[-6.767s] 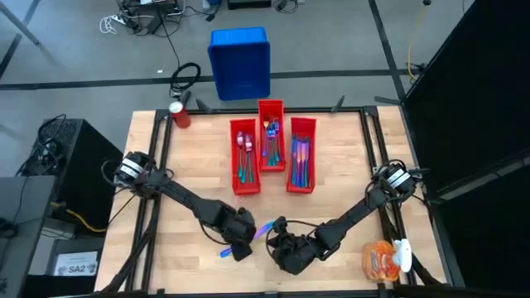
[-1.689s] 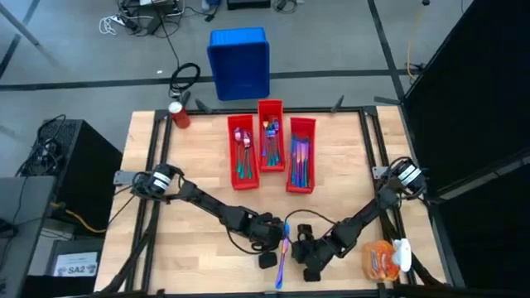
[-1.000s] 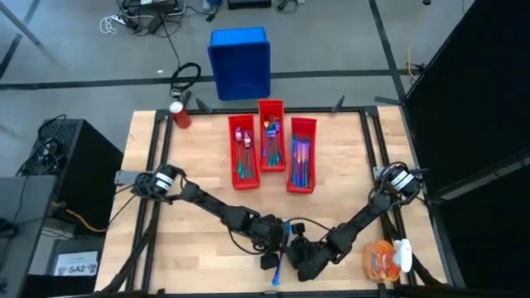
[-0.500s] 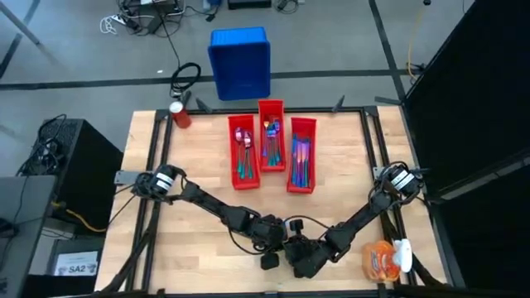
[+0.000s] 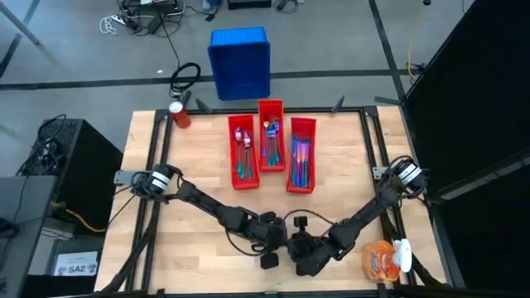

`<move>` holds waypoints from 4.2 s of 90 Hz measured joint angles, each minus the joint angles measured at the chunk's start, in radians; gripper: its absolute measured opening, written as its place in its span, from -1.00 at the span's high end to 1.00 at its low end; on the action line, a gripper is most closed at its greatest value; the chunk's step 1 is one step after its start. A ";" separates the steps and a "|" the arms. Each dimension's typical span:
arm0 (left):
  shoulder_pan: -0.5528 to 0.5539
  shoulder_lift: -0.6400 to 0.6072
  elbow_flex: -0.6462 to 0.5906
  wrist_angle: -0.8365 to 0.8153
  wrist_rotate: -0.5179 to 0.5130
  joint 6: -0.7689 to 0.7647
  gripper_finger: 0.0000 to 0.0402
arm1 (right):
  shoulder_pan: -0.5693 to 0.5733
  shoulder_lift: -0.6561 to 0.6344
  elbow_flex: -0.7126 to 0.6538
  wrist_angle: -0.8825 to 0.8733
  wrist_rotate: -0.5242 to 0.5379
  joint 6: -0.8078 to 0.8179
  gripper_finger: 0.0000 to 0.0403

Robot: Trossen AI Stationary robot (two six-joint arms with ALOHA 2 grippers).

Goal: Sort silverware
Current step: Put the iridescent knife into the right orange bin

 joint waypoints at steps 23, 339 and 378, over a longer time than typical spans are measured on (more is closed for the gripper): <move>0.029 -0.001 0.000 -0.046 -0.053 0.001 1.00 | 0.009 0.051 0.003 -0.003 -0.052 0.036 1.00; 0.049 0.032 -0.002 -0.025 0.094 -0.159 0.21 | -0.113 0.085 0.002 -0.010 -0.150 0.054 1.00; 0.048 0.030 0.003 -0.073 0.111 -0.171 0.21 | -0.077 0.092 0.000 0.036 0.012 -0.049 1.00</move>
